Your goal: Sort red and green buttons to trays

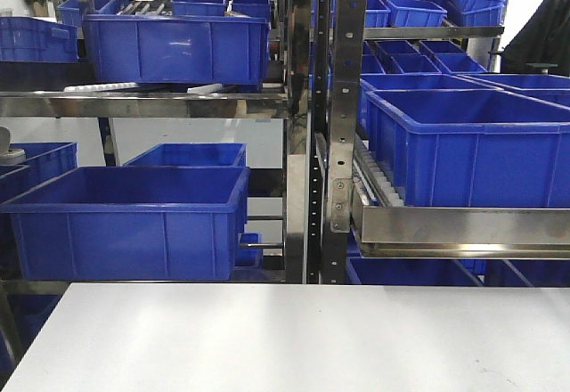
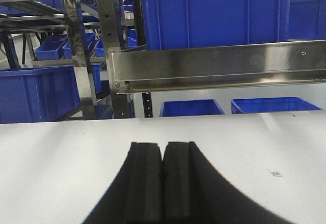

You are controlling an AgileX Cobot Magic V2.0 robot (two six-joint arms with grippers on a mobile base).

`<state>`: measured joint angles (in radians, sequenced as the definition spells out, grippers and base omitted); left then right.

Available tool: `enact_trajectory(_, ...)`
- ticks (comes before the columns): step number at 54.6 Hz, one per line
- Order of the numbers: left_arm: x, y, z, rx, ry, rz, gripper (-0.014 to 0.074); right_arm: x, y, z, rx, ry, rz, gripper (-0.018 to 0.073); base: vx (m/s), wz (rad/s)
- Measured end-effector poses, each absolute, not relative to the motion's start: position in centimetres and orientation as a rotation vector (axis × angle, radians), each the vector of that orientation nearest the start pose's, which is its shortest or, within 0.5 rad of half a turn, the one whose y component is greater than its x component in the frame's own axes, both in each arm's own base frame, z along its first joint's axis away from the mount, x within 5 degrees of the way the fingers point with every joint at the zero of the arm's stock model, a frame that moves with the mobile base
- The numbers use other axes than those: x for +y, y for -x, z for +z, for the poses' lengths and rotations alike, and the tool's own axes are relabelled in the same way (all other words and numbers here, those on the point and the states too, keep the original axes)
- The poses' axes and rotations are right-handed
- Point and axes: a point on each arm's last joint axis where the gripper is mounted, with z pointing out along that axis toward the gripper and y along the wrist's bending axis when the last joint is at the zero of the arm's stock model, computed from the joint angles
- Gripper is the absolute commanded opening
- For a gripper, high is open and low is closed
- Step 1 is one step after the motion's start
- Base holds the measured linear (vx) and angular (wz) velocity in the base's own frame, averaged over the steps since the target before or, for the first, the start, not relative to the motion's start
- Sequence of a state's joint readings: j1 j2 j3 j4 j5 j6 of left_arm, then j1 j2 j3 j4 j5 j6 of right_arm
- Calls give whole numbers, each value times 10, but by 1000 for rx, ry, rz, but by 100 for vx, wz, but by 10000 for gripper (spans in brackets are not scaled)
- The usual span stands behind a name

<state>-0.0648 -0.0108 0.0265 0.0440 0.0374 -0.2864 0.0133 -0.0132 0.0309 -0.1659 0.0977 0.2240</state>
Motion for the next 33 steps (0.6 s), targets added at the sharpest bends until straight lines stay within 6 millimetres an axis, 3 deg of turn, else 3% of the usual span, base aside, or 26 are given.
enact_trajectory(33, -4, -57, 201, 1535, 138, -243, -6, -1, -57, 195, 1597, -49, 43, -12, 0, 0)
